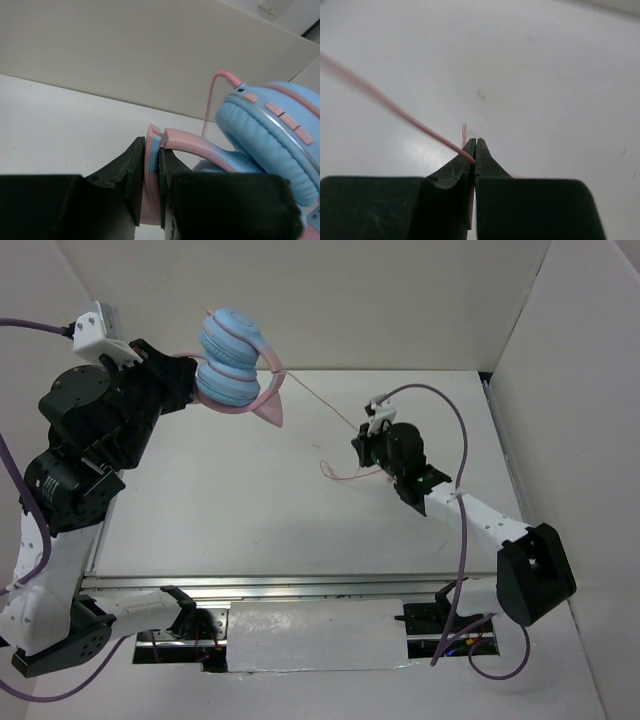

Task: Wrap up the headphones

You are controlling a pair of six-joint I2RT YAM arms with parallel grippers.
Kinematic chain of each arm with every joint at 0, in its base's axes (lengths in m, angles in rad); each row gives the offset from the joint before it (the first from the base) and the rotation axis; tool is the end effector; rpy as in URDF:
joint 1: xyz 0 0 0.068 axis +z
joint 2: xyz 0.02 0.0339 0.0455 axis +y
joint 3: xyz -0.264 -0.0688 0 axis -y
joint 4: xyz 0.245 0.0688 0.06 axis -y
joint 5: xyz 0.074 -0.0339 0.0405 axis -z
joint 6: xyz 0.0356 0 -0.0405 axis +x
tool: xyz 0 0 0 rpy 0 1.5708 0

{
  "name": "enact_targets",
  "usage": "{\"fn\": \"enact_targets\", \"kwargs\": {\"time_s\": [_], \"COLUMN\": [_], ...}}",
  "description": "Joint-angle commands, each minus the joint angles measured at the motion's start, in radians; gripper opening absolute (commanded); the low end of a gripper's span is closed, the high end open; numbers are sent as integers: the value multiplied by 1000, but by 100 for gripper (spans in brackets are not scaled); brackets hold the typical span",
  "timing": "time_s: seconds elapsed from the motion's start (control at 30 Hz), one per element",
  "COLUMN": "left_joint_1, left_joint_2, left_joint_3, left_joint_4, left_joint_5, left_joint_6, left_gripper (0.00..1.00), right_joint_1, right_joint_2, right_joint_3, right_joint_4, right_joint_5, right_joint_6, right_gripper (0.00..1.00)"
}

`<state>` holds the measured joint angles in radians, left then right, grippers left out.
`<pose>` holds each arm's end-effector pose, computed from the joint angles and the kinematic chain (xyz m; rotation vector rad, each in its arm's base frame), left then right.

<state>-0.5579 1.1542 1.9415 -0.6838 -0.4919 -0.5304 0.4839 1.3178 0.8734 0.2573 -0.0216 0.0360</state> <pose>0.1348 -0.0643 0.5817 -0.3828 1.4516 -0.5199 0.2728 0.1443 0.2976 -0.4096 1.7268 0.3964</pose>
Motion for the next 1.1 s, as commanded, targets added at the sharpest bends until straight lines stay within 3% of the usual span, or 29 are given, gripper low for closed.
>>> {"fn": "enact_targets", "kwargs": {"time_s": [0.0,0.27,0.37,0.5,0.67,0.73,0.87,0.97,1.07], "left_joint_1": [3,6,9,12,33,70,138,161,162], "left_joint_2": [1,65,78,104,180,228,234,202,167], "left_joint_3": [-2,-111,-142,-206,-233,-245,-341,-456,-585], "left_joint_4": [144,179,194,221,210,170,185,266,329], "left_joint_5": [-69,-335,-344,-439,-574,-558,-440,-371,-306], "left_joint_6": [-39,-100,-134,-174,-149,-169,-223,-220,-181], "left_gripper": [0,0,0,0,0,0,0,0,0], "right_joint_1": [48,238,291,401,642,759,837,831,805], "right_joint_2": [-90,-321,-373,-396,-425,-430,-442,-451,-469], "right_joint_3": [-80,-292,-323,-271,-98,-24,67,113,99], "right_joint_4": [-1,-144,-161,-243,-430,-516,-573,-557,-391], "right_joint_5": [55,238,224,274,566,764,984,1038,1025], "right_joint_6": [48,114,142,147,119,113,91,30,-134], "right_gripper": [0,0,0,0,0,0,0,0,0]}}
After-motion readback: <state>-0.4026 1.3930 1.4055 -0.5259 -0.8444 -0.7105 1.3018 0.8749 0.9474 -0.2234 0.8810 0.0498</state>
